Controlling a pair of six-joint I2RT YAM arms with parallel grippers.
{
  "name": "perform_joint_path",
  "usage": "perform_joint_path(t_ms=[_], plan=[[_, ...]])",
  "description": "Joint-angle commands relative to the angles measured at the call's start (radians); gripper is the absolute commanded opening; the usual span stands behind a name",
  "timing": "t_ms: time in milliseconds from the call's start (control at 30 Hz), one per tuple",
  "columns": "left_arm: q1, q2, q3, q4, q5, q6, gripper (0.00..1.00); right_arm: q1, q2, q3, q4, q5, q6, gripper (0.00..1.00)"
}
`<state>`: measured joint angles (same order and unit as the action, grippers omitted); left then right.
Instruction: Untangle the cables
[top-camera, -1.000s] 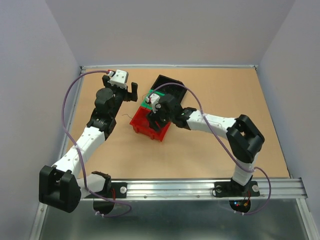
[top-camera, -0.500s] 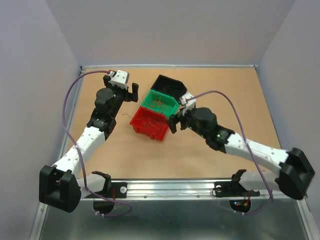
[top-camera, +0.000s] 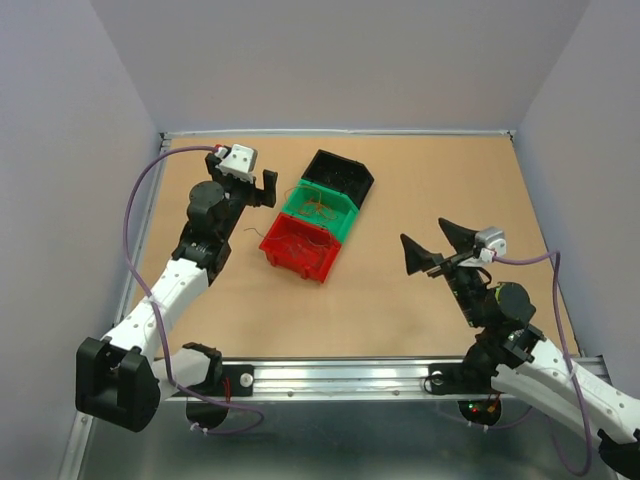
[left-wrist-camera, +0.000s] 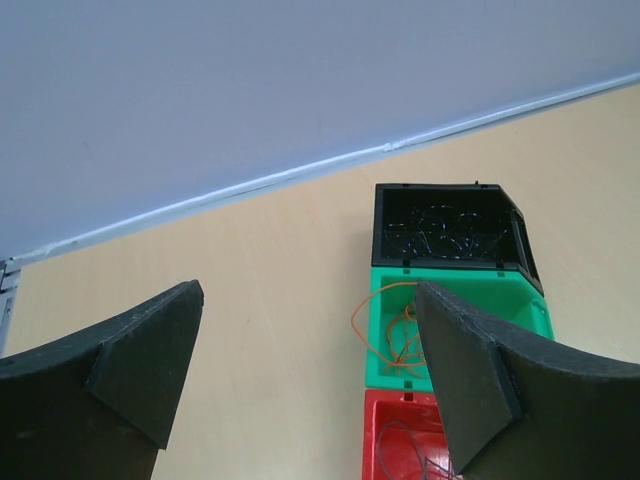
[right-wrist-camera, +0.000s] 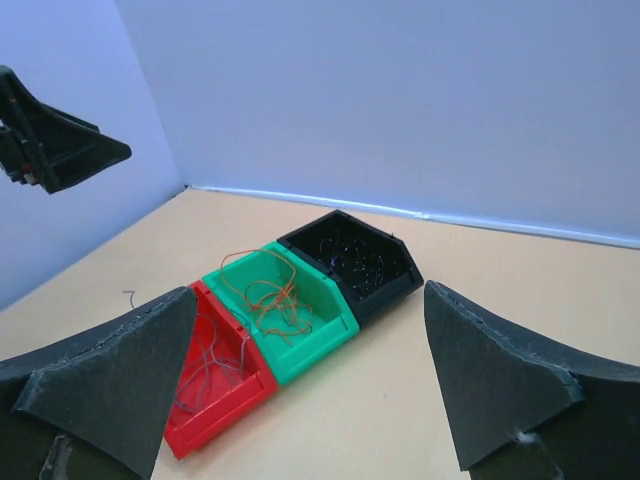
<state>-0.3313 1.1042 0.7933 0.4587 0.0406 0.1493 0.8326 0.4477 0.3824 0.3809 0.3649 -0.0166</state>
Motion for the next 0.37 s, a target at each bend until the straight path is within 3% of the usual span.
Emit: perform_joint_path(t_ms=[0, 333], plan=[[0.006, -0.029, -0.005, 0.072, 0.008, 0.007, 0.99, 0.000, -0.035, -0.031, 0.053, 0.023, -0.026, 1.00], [0.006, -0.035, -0.009, 0.077, 0.008, 0.009, 0.99, 0.000, -0.041, -0.034, 0.062, 0.066, -0.017, 1.00]])
